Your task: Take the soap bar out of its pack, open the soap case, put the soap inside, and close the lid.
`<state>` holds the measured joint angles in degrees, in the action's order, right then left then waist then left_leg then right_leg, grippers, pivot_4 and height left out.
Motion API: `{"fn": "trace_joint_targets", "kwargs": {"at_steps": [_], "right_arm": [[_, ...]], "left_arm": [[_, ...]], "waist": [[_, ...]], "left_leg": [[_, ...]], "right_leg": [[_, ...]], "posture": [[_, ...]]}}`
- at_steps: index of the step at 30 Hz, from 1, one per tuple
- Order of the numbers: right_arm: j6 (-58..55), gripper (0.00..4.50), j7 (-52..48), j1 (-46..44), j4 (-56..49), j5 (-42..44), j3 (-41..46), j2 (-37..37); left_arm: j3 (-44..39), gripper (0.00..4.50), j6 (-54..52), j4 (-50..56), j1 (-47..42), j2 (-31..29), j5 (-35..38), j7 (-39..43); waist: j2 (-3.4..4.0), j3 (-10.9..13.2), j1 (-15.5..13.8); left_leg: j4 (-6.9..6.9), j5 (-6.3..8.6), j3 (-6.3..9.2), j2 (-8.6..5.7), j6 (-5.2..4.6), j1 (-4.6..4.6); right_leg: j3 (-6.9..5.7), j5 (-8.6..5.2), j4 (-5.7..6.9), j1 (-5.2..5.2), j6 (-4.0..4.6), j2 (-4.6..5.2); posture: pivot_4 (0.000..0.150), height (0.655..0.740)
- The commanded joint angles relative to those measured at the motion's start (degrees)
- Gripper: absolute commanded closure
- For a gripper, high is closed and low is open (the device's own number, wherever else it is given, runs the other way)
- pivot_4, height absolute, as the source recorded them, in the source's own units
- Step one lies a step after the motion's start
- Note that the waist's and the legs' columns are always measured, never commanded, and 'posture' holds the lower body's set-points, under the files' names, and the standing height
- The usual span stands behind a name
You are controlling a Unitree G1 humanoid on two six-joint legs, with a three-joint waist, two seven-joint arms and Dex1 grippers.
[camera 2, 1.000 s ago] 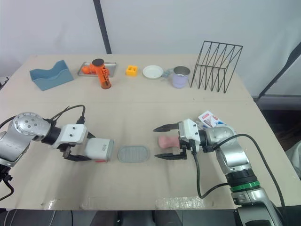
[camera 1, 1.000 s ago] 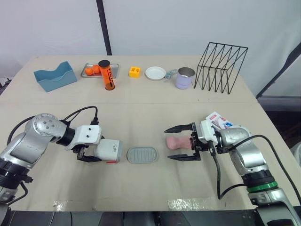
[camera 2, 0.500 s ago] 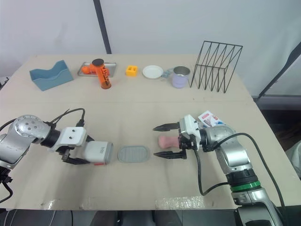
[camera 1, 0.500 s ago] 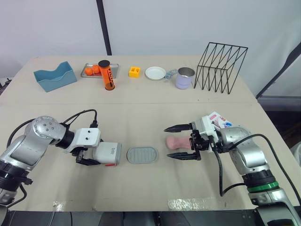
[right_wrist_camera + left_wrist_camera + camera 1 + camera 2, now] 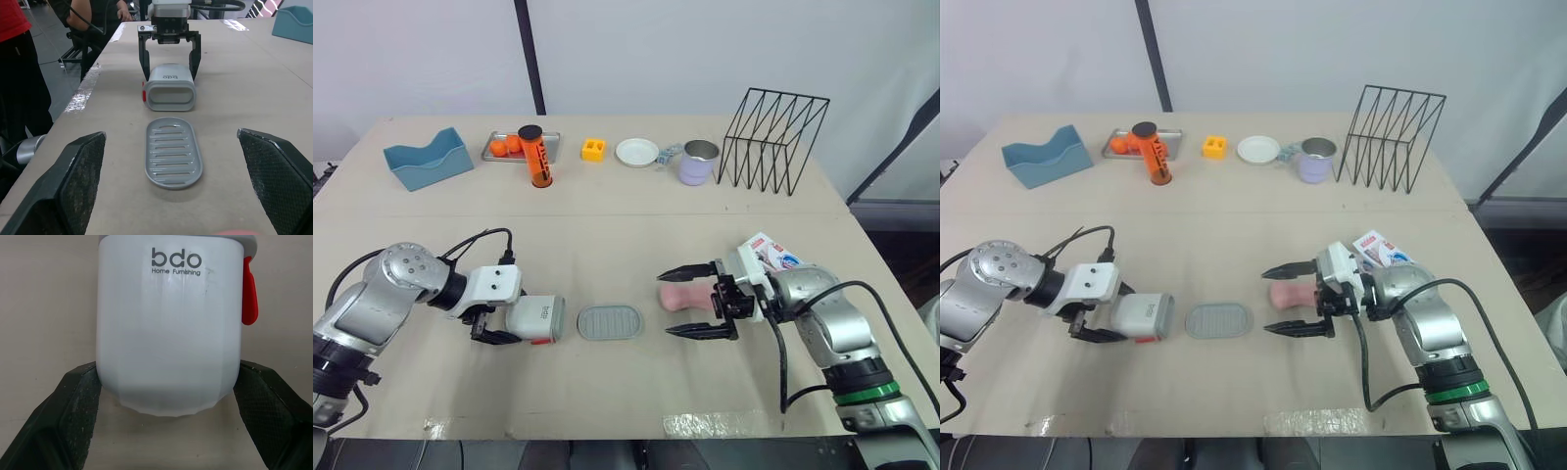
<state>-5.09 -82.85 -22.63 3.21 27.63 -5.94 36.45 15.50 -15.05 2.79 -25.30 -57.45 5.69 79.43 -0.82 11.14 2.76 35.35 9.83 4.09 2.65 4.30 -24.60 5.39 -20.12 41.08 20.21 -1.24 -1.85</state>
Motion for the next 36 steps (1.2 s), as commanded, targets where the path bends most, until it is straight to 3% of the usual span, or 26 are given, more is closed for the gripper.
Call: {"fn": "trace_joint_targets", "kwargs": {"at_steps": [1, 20, 25, 30, 36], "right_arm": [[1.9, 0.03, -0.9, -0.2, 0.3, 0.0, 1.7, 0.3], [5.0, 0.03, -2.6, -0.8, 4.1, -0.5, 1.8, 0.2], [4.7, 0.03, -2.4, -1.5, 4.8, -0.5, 2.3, 0.7], [5.7, 0.03, -1.6, -3.9, 7.5, -4.6, 1.6, 3.2], [6.1, 0.03, -1.1, -7.6, 10.7, -9.1, 0.5, 5.8]], "left_arm": [[-2.5, 0.34, 0.0, 0.5, -0.6, -0.9, 1.1, 0.8], [-6.5, 0.34, -1.5, 2.3, -0.6, -2.4, 7.2, 5.4], [-11.9, 0.34, -6.7, 5.5, -2.3, 2.5, 16.9, 3.3], [-15.5, 0.34, -9.2, 12.6, 2.2, 7.1, 23.5, -0.9], [-16.1, 0.34, -4.3, 17.7, 10.1, 12.7, 24.2, -5.4]], "waist": [[0.00, 0.0, 0.0], [0.00, 0.0, 0.0], [-0.01, 0.0, 0.0], [0.00, 0.0, 0.1], [-0.01, 0.0, 0.1]], "left_leg": [[0.00, 0.00, 0.00, 0.00, 0.00, 0.00], [0.00, 0.00, 0.00, 0.00, 0.00, 0.00], [0.02, 0.00, 0.01, 0.00, 0.00, -0.02], [0.02, 0.01, 0.01, 0.00, -0.02, -0.03], [0.03, 0.02, -0.03, 0.03, -0.03, 0.03]], "right_leg": [[0.00, 0.00, 0.00, 0.00, 0.00, 0.00], [0.00, 0.00, 0.00, 0.00, 0.00, 0.00], [-0.02, 0.00, 0.01, 0.00, 0.00, 0.01], [-0.02, -0.01, 0.00, 0.00, -0.01, 0.03], [0.02, 0.02, 0.02, -0.01, 0.04, -0.01]], "posture": [[0.150, 0.7400], [0.150, 0.7400], [0.150, 0.7400], [0.150, 0.7400], [0.150, 0.7400]]}}
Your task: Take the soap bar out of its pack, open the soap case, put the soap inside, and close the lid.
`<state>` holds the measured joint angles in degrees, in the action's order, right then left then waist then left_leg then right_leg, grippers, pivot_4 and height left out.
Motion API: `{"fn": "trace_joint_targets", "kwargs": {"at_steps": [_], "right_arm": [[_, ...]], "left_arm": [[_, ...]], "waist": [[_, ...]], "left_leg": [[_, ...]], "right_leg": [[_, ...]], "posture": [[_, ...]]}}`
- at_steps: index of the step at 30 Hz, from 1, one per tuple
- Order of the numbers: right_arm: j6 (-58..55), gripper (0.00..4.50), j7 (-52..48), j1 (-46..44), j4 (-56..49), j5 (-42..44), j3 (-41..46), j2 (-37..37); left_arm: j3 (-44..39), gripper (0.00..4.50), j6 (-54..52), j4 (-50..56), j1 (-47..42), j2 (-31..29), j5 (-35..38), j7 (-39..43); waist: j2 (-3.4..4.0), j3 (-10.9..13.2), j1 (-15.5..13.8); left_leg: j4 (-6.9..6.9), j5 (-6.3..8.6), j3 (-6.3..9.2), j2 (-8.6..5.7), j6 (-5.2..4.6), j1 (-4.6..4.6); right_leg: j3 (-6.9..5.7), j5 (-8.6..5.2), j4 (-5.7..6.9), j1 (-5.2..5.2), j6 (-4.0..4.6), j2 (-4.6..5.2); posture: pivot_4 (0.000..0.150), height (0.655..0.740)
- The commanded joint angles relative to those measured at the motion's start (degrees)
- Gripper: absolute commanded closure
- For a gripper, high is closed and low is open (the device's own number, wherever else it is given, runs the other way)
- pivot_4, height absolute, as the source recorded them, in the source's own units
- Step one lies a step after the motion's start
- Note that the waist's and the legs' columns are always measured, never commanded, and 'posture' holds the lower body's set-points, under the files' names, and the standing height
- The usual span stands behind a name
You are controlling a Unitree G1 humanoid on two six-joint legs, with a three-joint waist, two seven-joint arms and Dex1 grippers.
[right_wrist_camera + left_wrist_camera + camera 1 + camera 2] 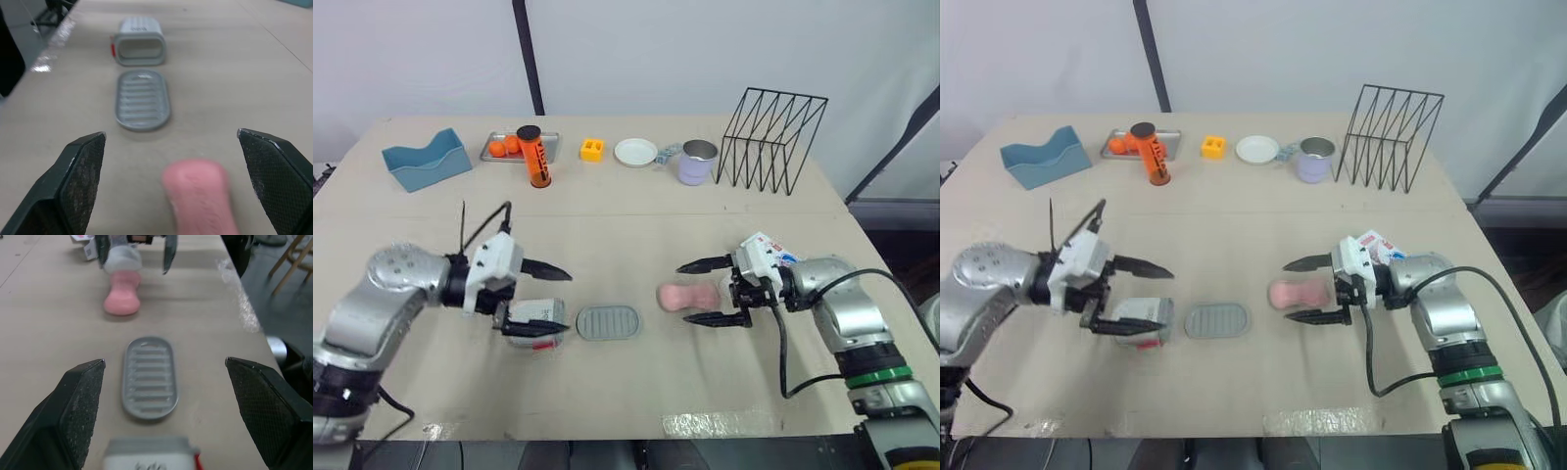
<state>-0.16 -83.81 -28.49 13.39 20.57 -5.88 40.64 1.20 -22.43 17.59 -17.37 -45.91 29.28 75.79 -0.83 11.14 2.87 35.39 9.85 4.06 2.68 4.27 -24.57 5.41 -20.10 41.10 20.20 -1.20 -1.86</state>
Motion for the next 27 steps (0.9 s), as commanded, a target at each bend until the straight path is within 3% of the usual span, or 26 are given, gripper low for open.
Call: {"fn": "trace_joint_targets", "kwargs": {"at_steps": [1, 8, 16, 27], "right_arm": [[1.6, 0.03, -0.1, -2.2, 0.9, -3.0, 0.1, 2.0], [-4.0, 0.03, 3.2, -4.4, -3.7, -9.6, -3.1, 4.1], [-14.0, 0.03, 5.0, -4.8, -12.6, -12.8, -6.3, 6.1], [-20.7, 0.03, 8.1, -5.2, -16.1, -15.8, -8.1, 6.0]], "left_arm": [[-1.7, 0.34, 3.8, 3.4, 3.4, 1.8, 0.5, -2.5], [0.8, 0.34, 7.9, 4.8, 9.2, 3.6, -1.1, -4.1], [2.2, 0.34, 8.6, 4.7, 8.6, 4.9, -1.2, -5.0], [2.8, 0.34, 7.3, 5.0, 9.8, 5.6, -1.1, -8.5]], "waist": [[0.00, 0.0, -0.1], [0.00, 0.0, -0.1], [0.00, 0.0, -0.1], [0.00, 0.0, -0.1]], "left_leg": [[0.00, 0.00, -0.01, -0.01, 0.00, 0.00], [-0.01, 0.00, -0.02, -0.03, 0.00, 0.01], [-0.01, 0.00, -0.01, -0.04, 0.00, -0.01], [-0.02, 0.00, -0.01, -0.03, 0.00, -0.01]], "right_leg": [[0.02, 0.00, 0.00, 0.00, 0.00, 0.01], [0.04, 0.00, -0.03, -0.01, -0.01, 0.05], [0.02, -0.01, -0.04, -0.01, -0.02, 0.05], [0.03, -0.01, -0.04, 0.00, -0.02, 0.04]], "posture": [[0.150, 0.7400], [0.150, 0.7400], [0.150, 0.7400], [0.150, 0.7400]]}}
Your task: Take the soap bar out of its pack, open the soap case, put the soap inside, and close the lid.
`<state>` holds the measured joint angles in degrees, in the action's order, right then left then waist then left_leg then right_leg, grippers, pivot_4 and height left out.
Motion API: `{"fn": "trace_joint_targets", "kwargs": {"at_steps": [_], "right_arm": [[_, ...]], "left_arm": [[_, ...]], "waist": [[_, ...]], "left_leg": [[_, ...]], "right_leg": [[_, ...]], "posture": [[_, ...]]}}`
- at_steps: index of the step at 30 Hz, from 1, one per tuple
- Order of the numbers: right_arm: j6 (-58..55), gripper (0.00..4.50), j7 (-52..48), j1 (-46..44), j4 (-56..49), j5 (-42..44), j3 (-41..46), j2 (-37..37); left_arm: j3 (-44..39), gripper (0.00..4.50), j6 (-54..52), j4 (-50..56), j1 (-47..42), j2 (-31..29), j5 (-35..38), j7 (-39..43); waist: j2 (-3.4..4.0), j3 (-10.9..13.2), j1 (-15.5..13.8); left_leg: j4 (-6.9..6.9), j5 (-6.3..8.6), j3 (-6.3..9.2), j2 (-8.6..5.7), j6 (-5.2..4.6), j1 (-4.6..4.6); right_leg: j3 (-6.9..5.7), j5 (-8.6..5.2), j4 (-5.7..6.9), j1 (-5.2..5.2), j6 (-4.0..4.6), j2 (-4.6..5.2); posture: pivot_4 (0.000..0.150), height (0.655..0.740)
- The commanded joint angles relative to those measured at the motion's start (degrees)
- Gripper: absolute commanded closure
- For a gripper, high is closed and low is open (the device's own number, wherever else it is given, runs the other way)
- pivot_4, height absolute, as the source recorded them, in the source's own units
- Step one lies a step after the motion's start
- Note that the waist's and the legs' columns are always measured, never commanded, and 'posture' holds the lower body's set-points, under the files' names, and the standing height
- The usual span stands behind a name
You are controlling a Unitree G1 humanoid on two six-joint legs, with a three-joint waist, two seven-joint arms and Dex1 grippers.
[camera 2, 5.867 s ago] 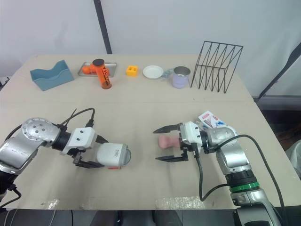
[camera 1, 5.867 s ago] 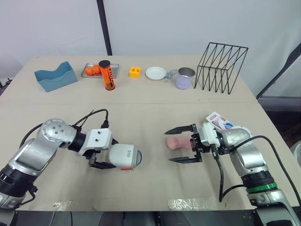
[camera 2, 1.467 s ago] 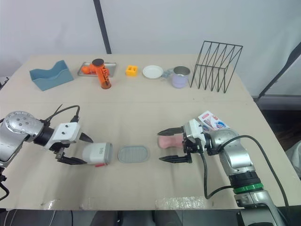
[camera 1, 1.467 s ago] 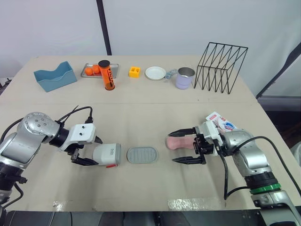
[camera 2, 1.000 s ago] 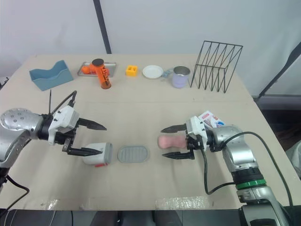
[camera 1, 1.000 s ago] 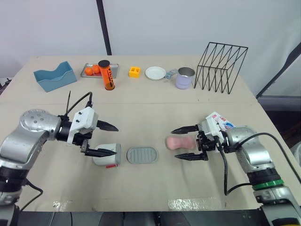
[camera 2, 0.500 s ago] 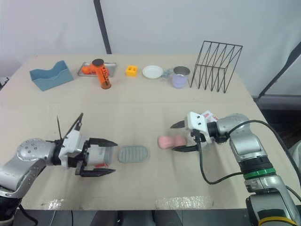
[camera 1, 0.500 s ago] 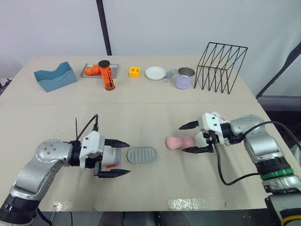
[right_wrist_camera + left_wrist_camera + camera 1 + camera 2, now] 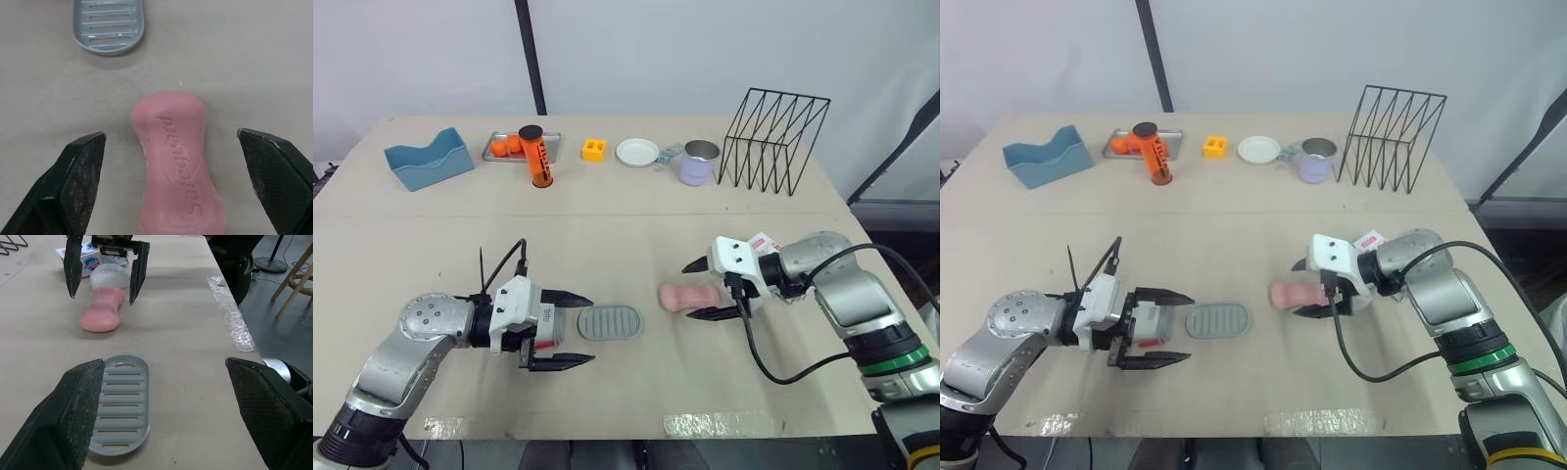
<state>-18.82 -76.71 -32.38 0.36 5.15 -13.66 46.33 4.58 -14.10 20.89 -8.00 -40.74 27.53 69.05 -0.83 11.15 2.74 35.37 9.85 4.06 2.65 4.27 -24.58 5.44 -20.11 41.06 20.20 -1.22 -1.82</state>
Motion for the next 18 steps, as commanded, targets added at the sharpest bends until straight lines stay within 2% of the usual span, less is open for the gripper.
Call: {"fn": "trace_joint_targets", "kwargs": {"at_steps": [1, 18], "right_arm": [[-2.6, 0.03, 1.2, -1.3, -3.3, -0.6, -0.5, 0.2], [-1.7, 0.03, 1.5, -2.3, -2.0, -3.2, -3.2, 0.5]], "left_arm": [[-0.8, 0.34, -1.5, 1.7, 0.5, 0.7, 1.0, -2.4], [-2.1, 0.34, -1.1, -0.9, 1.2, 0.5, 0.9, -3.1]], "waist": [[0.00, 0.0, 0.0], [0.00, 0.0, 0.0]], "left_leg": [[0.00, 0.00, 0.00, 0.00, 0.00, 0.00], [0.00, 0.00, 0.00, -0.01, 0.00, 0.00]], "right_leg": [[0.00, 0.00, 0.00, 0.00, 0.00, 0.00], [-0.01, 0.00, -0.01, 0.01, -0.01, 0.00]], "posture": [[0.150, 0.7400], [0.150, 0.7400]]}}
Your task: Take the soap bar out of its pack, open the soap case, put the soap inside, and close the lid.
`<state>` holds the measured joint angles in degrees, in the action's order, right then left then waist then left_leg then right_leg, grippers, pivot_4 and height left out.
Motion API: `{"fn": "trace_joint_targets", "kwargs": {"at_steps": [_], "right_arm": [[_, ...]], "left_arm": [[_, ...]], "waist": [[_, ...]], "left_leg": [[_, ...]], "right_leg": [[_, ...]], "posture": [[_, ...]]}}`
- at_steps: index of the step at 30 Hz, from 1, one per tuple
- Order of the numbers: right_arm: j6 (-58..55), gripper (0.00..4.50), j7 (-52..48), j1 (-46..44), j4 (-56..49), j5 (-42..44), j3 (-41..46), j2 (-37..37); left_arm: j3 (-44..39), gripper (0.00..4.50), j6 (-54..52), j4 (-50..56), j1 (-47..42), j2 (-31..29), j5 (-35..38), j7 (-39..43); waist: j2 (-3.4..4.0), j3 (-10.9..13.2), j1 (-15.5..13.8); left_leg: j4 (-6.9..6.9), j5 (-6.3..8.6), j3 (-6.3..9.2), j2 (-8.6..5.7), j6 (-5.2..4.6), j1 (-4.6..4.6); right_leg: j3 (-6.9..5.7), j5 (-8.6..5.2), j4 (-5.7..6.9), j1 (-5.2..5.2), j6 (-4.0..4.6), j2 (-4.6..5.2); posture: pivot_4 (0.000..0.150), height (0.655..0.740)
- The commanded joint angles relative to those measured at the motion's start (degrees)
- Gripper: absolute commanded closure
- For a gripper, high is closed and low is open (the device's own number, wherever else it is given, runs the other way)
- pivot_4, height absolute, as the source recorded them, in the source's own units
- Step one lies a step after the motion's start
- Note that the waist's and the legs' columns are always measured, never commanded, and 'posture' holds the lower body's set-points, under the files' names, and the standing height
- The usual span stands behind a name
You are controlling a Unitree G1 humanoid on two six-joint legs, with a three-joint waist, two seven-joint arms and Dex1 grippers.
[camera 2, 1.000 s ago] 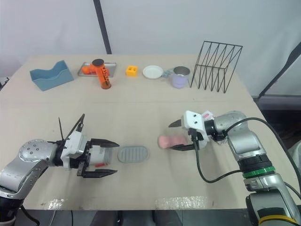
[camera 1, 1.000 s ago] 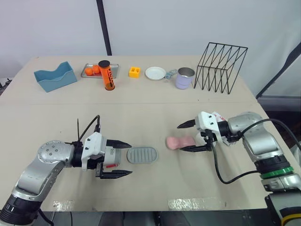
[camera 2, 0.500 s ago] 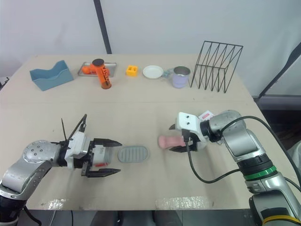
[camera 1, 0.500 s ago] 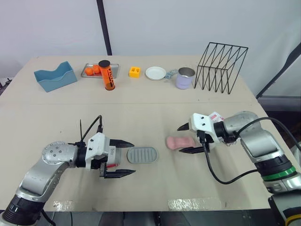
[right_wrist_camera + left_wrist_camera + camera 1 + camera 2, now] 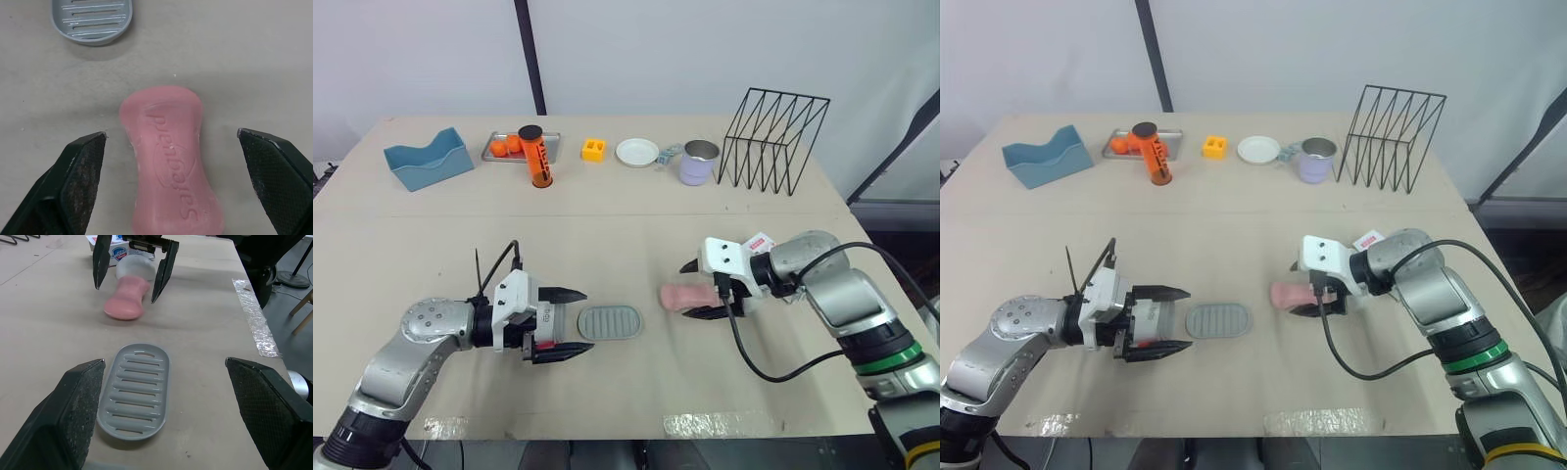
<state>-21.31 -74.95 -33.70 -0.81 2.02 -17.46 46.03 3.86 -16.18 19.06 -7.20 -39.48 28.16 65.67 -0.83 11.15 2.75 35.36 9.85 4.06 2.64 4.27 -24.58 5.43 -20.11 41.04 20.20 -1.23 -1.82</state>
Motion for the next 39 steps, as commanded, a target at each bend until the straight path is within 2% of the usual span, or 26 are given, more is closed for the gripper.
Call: {"fn": "trace_joint_targets", "kwargs": {"at_steps": [1, 28, 30, 32, 33, 36, 39], "right_arm": [[1.0, 0.03, -0.3, -1.0, -0.8, -0.2, 0.5, 0.8], [0.9, 0.03, -1.1, -0.9, -1.9, -1.6, -0.7, 0.9], [1.2, 0.56, -1.0, -0.9, -1.9, -1.7, -0.8, 0.8], [1.2, 1.20, -0.9, -1.1, -1.8, -1.8, -0.8, 0.7], [1.2, 1.82, -0.9, -1.1, -1.7, -1.8, -0.8, 0.6], [1.3, 3.08, -1.0, -1.1, -1.6, -1.8, -0.8, 0.6], [1.1, 3.10, -1.1, -0.9, -1.8, -1.8, -1.0, 0.7]], "left_arm": [[-1.4, 0.34, 1.0, 1.0, 0.4, -0.7, 0.3, 0.3], [-0.7, 0.34, -0.2, 2.4, 0.7, -0.9, 0.4, -0.1], [-0.7, 0.00, -0.3, 2.4, 0.7, -0.9, 0.4, -0.1], [-0.7, 0.00, -0.5, 2.4, 0.6, -0.9, 0.4, -0.1], [-0.7, 0.00, -0.5, 2.4, 0.6, -0.9, 0.4, -0.1], [-0.7, 0.00, -0.7, 2.4, 0.5, -1.0, 0.4, -0.2], [-0.7, 0.00, -0.8, 2.5, 0.5, -1.0, 0.4, -0.2]], "waist": [[0.00, 0.0, 0.0], [0.00, 0.0, 0.0], [0.00, 0.0, 0.0], [0.00, 0.0, 0.0], [0.00, 0.0, 0.0], [0.00, 0.0, 0.0], [0.00, 0.0, 0.0]], "left_leg": [[0.00, 0.00, 0.00, 0.00, 0.00, 0.00], [-0.01, 0.00, 0.00, 0.00, 0.00, 0.00], [-0.01, 0.00, 0.00, 0.00, 0.00, 0.00], [-0.01, 0.00, 0.00, 0.00, 0.00, 0.00], [-0.01, 0.00, 0.00, 0.00, 0.00, 0.00], [-0.01, 0.00, 0.00, 0.00, 0.00, 0.00], [-0.01, 0.00, 0.00, 0.00, 0.00, 0.00]], "right_leg": [[0.00, 0.00, 0.00, 0.00, 0.00, 0.00], [0.00, 0.00, 0.00, 0.00, 0.00, 0.00], [0.00, 0.00, -0.01, 0.00, 0.00, 0.00], [0.00, 0.00, -0.01, 0.00, 0.00, 0.00], [0.00, 0.00, -0.01, 0.00, 0.00, 0.00], [0.00, 0.00, -0.01, 0.00, 0.00, 0.00], [0.01, 0.00, -0.01, 0.00, 0.00, 0.00]], "posture": [[0.150, 0.7400], [0.150, 0.7400], [0.150, 0.7400], [0.150, 0.7400], [0.150, 0.7400], [0.150, 0.7400], [0.150, 0.7400]]}}
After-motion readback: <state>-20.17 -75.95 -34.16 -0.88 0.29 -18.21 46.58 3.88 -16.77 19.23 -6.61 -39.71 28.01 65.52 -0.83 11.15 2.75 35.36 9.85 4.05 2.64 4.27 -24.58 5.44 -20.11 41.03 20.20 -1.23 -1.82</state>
